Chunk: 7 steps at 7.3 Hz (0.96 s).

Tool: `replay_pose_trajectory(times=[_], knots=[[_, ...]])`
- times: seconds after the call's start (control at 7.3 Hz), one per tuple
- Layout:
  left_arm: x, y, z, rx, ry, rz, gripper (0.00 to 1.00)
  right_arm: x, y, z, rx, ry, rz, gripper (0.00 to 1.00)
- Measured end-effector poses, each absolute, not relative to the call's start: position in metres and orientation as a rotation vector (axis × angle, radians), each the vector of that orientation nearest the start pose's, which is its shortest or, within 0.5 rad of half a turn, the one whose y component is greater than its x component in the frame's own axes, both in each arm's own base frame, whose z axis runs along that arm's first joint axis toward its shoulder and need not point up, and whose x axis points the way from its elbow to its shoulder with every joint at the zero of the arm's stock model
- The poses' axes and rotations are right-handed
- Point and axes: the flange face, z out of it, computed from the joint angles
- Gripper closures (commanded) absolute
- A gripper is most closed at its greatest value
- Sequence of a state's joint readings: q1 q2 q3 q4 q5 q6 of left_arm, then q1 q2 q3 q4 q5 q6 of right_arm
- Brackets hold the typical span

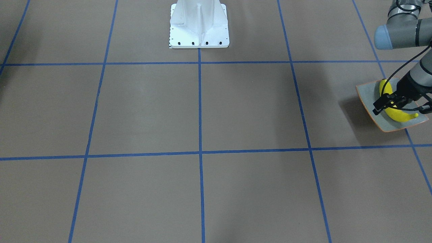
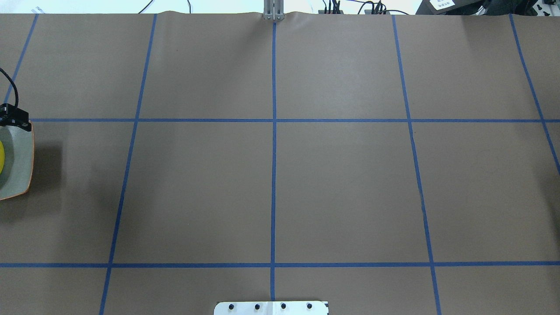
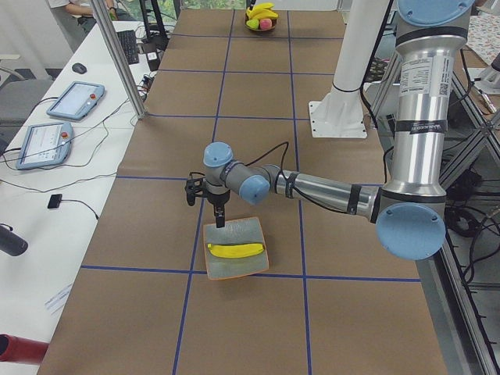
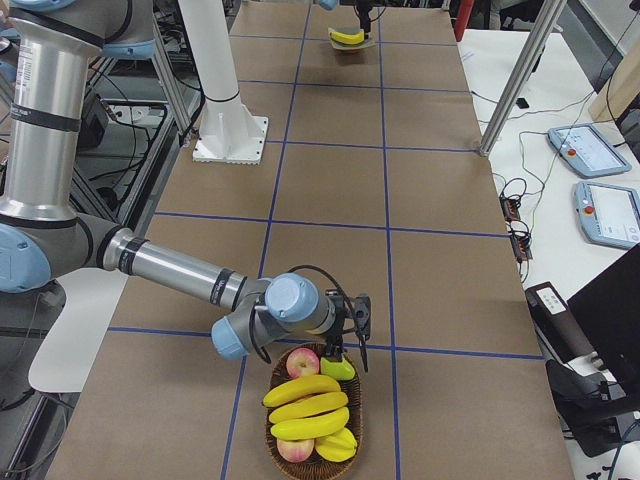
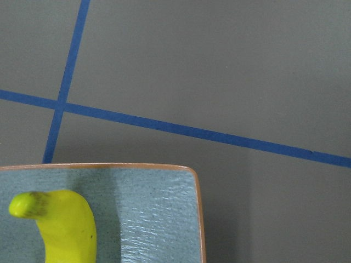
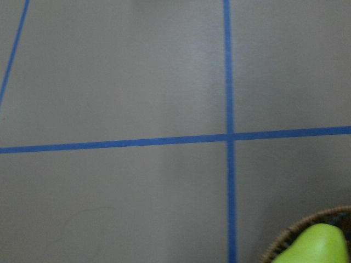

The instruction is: Transfer all bananas from basket to plate

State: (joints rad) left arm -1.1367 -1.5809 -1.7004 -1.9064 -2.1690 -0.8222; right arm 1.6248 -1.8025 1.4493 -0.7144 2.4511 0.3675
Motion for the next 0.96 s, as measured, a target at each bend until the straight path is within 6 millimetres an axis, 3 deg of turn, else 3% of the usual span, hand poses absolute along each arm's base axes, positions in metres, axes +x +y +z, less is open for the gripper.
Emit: replay_pose_trajectory(times=[0.27, 0.55, 0.96], knots=[[0.15, -0.506, 0.563, 0.024, 0.744, -0.229, 0.01, 0.12, -0.351, 0.774, 0.301, -0.909, 0.166, 0.0], [0.151, -0.507, 0.563, 0.02, 0.745, -0.236, 0.01, 0.149, -0.329, 0.802, 0.258, -0.896, 0.15, 0.0], [0.159, -0.505, 0.561, 0.009, 0.749, -0.255, 0.01, 0.157, -0.31, 0.829, 0.217, -0.895, 0.002, 0.0]])
